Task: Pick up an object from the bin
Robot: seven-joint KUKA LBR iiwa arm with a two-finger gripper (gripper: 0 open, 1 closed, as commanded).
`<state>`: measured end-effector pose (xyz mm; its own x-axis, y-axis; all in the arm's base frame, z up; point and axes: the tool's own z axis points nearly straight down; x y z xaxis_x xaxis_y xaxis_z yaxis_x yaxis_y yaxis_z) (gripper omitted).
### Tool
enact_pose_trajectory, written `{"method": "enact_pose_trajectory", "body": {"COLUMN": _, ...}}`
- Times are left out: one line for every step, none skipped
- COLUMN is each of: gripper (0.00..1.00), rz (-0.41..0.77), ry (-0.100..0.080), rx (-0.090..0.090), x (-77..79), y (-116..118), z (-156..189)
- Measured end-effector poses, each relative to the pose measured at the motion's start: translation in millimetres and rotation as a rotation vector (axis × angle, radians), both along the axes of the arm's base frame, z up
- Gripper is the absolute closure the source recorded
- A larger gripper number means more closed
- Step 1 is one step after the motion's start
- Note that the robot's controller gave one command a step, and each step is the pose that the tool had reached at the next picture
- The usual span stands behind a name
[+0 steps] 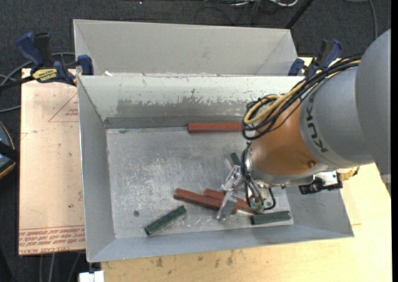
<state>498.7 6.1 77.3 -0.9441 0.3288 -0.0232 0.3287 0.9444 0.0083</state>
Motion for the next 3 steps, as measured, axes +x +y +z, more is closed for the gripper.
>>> {"method": "enact_pose_trajectory", "body": {"gripper": 1.0, "rz": 0.002, "ry": 0.013, "rx": 0.0, "x": -1.5, "y": 0.1, "z": 5.9}}
{"method": "enact_pose_trajectory", "body": {"gripper": 1.0, "rz": 0.003, "ry": 0.022, "rx": 0.001, "x": -2.8, "y": 0.3, "z": 17.2}}
{"method": "enact_pose_trajectory", "body": {"gripper": 1.0, "rz": 0.003, "ry": 0.022, "rx": 0.001, "x": -1.5, "y": 0.3, "z": 23.6}}
